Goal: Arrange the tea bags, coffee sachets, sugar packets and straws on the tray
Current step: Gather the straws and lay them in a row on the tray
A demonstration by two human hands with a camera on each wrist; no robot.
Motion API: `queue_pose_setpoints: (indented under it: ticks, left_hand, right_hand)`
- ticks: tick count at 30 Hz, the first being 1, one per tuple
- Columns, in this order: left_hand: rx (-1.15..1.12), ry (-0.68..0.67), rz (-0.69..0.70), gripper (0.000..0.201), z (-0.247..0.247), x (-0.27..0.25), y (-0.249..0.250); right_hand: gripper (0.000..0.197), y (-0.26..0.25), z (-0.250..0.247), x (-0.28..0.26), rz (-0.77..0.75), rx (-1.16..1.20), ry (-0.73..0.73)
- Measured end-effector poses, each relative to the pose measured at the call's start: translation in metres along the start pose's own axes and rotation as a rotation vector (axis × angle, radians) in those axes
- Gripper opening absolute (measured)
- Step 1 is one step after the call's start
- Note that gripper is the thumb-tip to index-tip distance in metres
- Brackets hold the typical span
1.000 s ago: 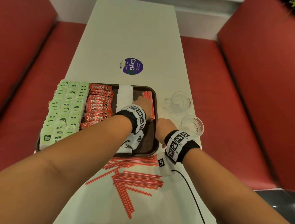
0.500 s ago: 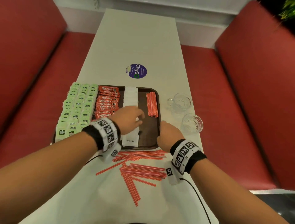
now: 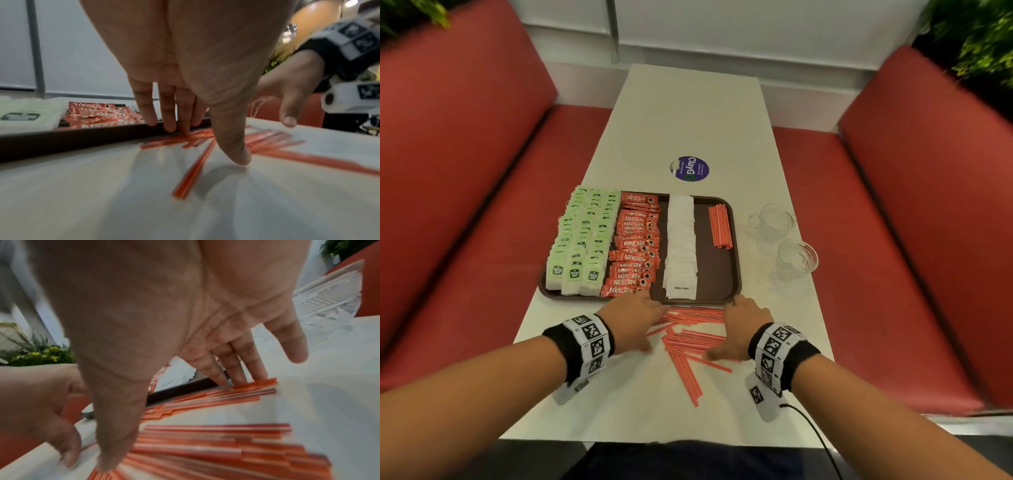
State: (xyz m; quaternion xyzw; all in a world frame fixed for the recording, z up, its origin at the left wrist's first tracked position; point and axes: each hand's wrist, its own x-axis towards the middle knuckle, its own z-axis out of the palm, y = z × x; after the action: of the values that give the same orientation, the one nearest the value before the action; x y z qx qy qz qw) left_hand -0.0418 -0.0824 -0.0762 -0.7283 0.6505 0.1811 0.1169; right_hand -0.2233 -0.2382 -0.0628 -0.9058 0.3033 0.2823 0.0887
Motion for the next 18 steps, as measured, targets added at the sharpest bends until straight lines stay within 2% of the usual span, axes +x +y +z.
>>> queue_pose_setpoints:
  ticks: [2, 5, 10, 14, 18]
  left_hand:
    - [0.017, 0.008, -0.015, 0.082, 0.006, 0.001, 0.001]
    - [-0.026, 0.057, -0.039, 0.075, 0.010, 0.004, 0.006]
    - [-0.067, 0.033, -0.036, 0.044, 0.007, 0.010, 0.018]
    - [-0.091, 0.023, 0.009, 0.032, 0.003, 0.012, 0.027]
    - [-0.106, 0.018, 0.064, 0.025, -0.003, 0.014, 0.034]
  right_hand:
    - [0.111, -0.010, 0.005, -0.003, -0.008, -0.006, -0.004]
    - [0.121, -0.026, 0.014, -0.006, -0.007, -0.050, 0.033]
    - [0.125, -0.037, 0.022, -0.006, 0.017, -0.107, 0.060]
    - [0.108, -0.033, 0.019, -0.004, -0.034, -0.096, 0.074]
    - [0.081, -0.024, 0.017, 0.000, -0.127, -0.060, 0.092]
